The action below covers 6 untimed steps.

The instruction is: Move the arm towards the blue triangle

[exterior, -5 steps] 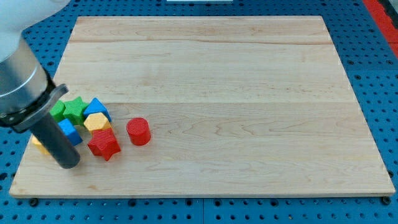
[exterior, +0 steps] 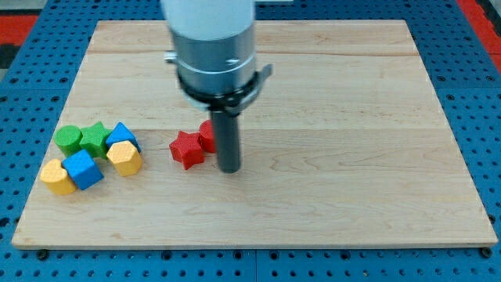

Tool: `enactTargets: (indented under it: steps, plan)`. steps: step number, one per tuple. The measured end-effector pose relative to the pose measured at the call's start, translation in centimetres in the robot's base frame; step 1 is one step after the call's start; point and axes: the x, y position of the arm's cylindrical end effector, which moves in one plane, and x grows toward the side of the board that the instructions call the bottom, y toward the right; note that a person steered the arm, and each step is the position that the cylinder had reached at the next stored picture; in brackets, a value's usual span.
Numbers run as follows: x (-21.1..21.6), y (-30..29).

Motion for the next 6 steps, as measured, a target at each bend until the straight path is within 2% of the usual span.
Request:
enactTargets:
  steps: [1,2,3,4,5,6]
  plan:
    - [-5.2,3.1]
    - [-9.4,1.5]
    - [-9.6,-8.8]
    - [-8.8,-15.2]
    - [-6.3,-15.6]
    - [-3.6,-13.7]
